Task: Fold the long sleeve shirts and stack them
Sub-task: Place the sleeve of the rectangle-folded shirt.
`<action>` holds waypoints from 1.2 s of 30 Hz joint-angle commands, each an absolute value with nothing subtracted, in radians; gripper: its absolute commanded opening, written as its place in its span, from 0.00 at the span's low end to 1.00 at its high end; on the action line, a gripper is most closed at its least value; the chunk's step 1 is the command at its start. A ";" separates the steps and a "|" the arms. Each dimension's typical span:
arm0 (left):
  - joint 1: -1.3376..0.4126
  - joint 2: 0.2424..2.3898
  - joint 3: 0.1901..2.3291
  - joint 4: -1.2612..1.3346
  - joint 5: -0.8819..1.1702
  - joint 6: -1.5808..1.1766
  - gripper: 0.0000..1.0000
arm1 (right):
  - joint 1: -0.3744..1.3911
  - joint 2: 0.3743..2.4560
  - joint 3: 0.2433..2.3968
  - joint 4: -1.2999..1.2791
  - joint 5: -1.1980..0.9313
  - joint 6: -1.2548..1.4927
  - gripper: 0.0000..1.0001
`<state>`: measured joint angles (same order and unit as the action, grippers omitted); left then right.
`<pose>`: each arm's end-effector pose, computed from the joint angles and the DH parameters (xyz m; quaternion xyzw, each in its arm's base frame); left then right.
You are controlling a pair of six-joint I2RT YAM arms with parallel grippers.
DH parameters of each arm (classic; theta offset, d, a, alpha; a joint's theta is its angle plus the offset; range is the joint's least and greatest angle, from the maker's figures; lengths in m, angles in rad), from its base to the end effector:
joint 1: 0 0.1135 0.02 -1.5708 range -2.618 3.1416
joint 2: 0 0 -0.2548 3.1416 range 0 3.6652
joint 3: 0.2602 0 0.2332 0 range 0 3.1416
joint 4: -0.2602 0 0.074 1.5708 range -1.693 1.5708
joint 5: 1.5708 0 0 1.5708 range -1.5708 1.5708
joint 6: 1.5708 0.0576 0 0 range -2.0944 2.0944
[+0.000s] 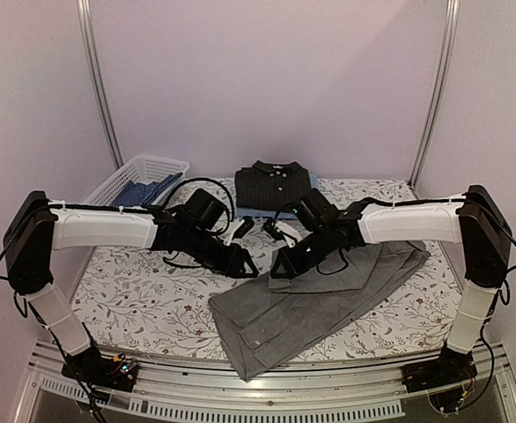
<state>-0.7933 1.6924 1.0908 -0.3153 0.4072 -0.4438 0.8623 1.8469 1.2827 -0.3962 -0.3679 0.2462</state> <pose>0.2277 -0.2639 0.1876 0.2252 0.9020 -0.3384 0.1452 0.2349 0.3060 0.1842 -0.3367 0.8769 0.3038 0.1594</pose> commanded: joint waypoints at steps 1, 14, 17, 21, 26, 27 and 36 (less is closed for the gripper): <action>-0.782 1.643 1.050 -0.274 0.359 -0.505 0.47 | 0.889 1.879 1.310 -0.440 -0.420 0.229 0.01; -0.773 1.723 1.018 -0.242 0.415 -0.534 0.56 | 0.912 1.845 1.315 -0.451 -0.334 0.259 0.51; -0.773 1.747 1.019 -0.234 0.425 -0.542 0.57 | 0.898 1.800 1.283 -0.443 -0.282 0.296 0.52; -0.774 1.759 1.028 -0.268 0.398 -0.550 0.56 | 0.856 1.742 1.210 -0.423 -0.229 0.347 0.52; -0.784 1.738 1.009 -0.320 0.380 -0.555 0.51 | 0.792 1.630 1.092 -0.405 -0.130 0.414 0.52; -0.791 1.737 1.007 -0.334 0.378 -0.553 0.50 | 0.775 1.602 1.064 -0.399 -0.108 0.433 0.51; -0.880 1.797 1.068 -0.445 0.327 -0.556 0.44 | 0.661 1.451 0.925 -0.370 -0.060 0.470 0.52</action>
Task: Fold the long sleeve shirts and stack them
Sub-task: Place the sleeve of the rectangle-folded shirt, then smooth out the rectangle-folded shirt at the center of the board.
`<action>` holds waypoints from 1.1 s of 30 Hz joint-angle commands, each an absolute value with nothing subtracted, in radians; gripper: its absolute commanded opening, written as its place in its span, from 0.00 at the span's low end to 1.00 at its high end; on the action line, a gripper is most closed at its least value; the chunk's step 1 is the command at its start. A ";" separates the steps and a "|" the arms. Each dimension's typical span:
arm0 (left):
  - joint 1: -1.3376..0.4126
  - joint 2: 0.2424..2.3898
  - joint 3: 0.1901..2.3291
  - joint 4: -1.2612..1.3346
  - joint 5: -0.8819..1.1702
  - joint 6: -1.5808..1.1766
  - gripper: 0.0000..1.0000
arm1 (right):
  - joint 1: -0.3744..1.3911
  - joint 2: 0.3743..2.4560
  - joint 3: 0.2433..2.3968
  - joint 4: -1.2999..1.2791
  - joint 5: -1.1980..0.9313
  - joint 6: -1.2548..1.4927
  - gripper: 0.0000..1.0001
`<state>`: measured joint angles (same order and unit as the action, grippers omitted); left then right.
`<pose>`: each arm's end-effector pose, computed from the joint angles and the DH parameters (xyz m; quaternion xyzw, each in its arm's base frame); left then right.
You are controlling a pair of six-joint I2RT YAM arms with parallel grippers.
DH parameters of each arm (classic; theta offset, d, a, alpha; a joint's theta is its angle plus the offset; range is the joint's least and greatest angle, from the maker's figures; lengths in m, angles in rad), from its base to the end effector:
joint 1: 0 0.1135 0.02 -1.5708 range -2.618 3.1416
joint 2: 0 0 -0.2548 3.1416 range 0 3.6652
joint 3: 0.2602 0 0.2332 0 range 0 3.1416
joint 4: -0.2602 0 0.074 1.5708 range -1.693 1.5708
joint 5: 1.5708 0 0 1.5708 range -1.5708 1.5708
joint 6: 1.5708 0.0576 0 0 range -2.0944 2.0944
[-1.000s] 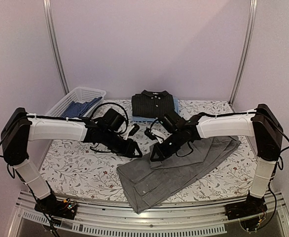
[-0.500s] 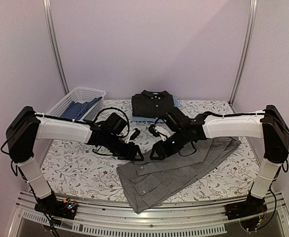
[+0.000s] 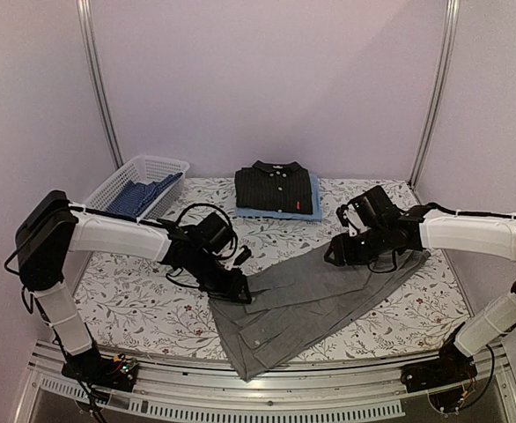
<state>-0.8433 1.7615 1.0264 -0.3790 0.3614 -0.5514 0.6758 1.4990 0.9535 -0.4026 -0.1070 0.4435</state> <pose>0.2056 -0.2616 0.1423 0.1796 0.9421 -0.2772 0.0583 0.2318 0.1937 0.1954 -0.1264 0.9423 0.2055 0.2322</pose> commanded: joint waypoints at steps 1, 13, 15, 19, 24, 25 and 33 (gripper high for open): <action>-0.883 1.808 1.079 -0.459 0.318 -0.560 0.42 | 0.658 1.448 0.920 -0.370 -0.060 0.468 0.52; -0.933 1.902 1.187 -0.537 0.284 -0.586 0.34 | 0.646 1.415 0.891 -0.348 -0.054 0.456 0.52; -0.938 1.902 1.199 -0.541 0.288 -0.590 0.29 | 0.645 1.408 0.889 -0.345 -0.052 0.454 0.52; -0.949 1.901 1.220 -0.565 0.295 -0.592 0.15 | 0.643 1.398 0.882 -0.341 -0.051 0.449 0.53; -0.959 1.884 1.236 -0.598 0.301 -0.601 0.00 | 0.639 1.394 0.876 -0.339 -0.051 0.438 0.53; -0.961 1.878 1.240 -0.608 0.304 -0.603 0.00 | 0.638 1.393 0.876 -0.340 -0.053 0.436 0.53; -0.994 1.836 1.244 -0.677 0.322 -0.628 0.00 | 0.632 1.396 0.879 -0.341 -0.067 0.425 0.53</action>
<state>-0.9638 1.8824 1.2282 -0.6163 0.3038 -0.6086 0.6399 1.4197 0.8867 -0.3553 -0.0624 0.4404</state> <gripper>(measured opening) 0.005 0.528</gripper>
